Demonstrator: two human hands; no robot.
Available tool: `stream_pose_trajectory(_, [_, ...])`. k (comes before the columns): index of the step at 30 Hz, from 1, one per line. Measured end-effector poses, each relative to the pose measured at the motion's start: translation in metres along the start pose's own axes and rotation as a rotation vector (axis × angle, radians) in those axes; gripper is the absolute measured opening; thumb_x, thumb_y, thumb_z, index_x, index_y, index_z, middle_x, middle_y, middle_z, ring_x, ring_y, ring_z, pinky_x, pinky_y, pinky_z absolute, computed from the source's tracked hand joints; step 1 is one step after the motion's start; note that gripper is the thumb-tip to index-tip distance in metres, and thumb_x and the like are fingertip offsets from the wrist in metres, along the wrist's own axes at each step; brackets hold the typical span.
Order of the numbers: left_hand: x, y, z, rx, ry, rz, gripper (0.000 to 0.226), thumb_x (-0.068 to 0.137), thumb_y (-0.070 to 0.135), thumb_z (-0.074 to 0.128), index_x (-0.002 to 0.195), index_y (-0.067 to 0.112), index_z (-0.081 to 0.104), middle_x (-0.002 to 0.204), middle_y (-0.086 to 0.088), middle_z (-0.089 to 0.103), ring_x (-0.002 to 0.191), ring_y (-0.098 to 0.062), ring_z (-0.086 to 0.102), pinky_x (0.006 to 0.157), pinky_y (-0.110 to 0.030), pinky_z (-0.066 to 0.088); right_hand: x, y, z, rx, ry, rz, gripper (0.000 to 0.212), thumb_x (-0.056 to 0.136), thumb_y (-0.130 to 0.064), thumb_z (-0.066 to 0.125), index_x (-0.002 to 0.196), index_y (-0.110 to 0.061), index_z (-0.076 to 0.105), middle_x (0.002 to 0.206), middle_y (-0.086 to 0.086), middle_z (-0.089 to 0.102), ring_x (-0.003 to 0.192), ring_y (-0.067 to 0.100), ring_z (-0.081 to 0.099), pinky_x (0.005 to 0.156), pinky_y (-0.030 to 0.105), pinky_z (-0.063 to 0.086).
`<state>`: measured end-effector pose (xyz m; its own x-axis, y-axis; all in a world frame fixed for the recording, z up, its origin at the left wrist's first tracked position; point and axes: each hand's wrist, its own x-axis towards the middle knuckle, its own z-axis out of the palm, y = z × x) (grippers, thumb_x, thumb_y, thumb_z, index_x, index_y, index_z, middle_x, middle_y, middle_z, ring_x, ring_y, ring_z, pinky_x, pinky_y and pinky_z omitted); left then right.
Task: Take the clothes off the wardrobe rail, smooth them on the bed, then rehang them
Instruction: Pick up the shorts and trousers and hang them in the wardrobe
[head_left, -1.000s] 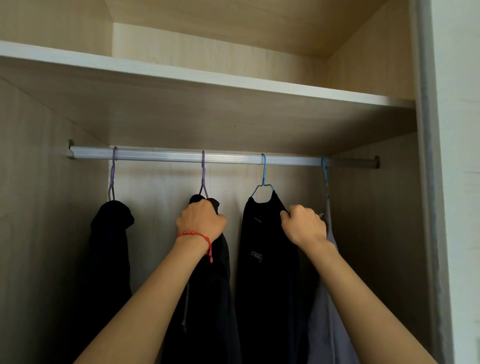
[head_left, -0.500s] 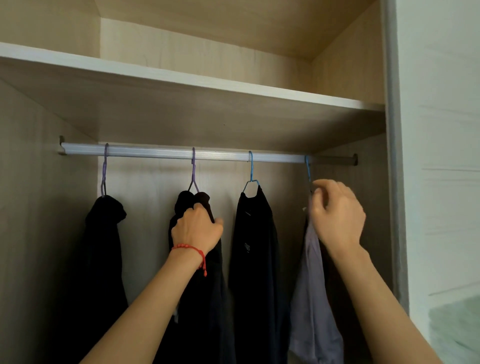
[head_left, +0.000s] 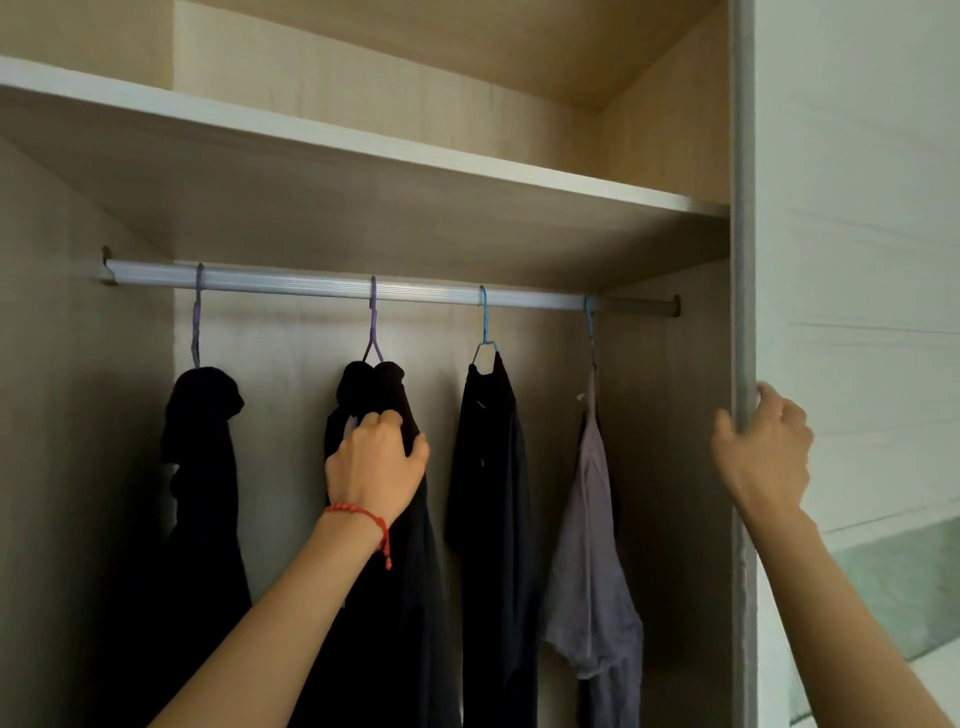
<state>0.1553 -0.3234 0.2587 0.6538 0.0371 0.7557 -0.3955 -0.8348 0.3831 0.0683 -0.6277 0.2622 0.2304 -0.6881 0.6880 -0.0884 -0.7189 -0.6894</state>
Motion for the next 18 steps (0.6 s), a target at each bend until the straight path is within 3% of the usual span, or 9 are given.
stream_pose_trajectory(3, [-0.005,-0.004,-0.004,0.026,-0.002,0.024,0.033,0.089,0.035,0.050,0.107,0.009,0.060,0.110,-0.010,0.062,0.119,-0.035,0.052,0.077,-0.045,0.051,-0.003,0.005,0.003,-0.065,-0.015,-0.009,0.055,0.089,-0.017,0.054,0.138,-0.009,0.030,0.141,0.023,0.033,0.127,0.043,0.034,0.094,0.056,0.040])
stream_pose_trajectory(10, [-0.011,-0.015,-0.009,0.052,-0.002,0.095,0.030,0.090,0.033,0.050,0.101,0.008,0.062,0.106,-0.010,0.063,0.114,-0.033,0.056,0.072,-0.044,0.054,0.006,0.008,0.003,-0.027,-0.040,0.026,0.054,0.089,-0.015,0.055,0.136,-0.006,0.030,0.138,0.027,0.036,0.121,0.047,0.039,0.096,0.054,0.040])
stream_pose_trajectory(15, [-0.016,-0.022,-0.016,0.045,0.005,0.123,0.029,0.091,0.030,0.049,0.102,0.007,0.062,0.104,-0.009,0.062,0.097,-0.027,0.061,0.068,-0.038,0.051,0.006,0.008,0.002,-0.004,-0.016,0.055,0.054,0.087,-0.008,0.056,0.136,-0.005,0.033,0.132,0.029,0.043,0.119,0.047,0.043,0.100,0.053,0.037])
stream_pose_trajectory(18, [-0.018,-0.023,-0.019,0.046,-0.016,0.128,0.029,0.092,0.030,0.048,0.107,0.009,0.061,0.109,-0.008,0.062,0.109,-0.027,0.057,0.073,-0.041,0.051,0.009,0.007,-0.004,0.026,-0.039,0.114,0.055,0.086,-0.009,0.058,0.135,-0.008,0.034,0.130,0.028,0.045,0.116,0.048,0.045,0.102,0.055,0.037])
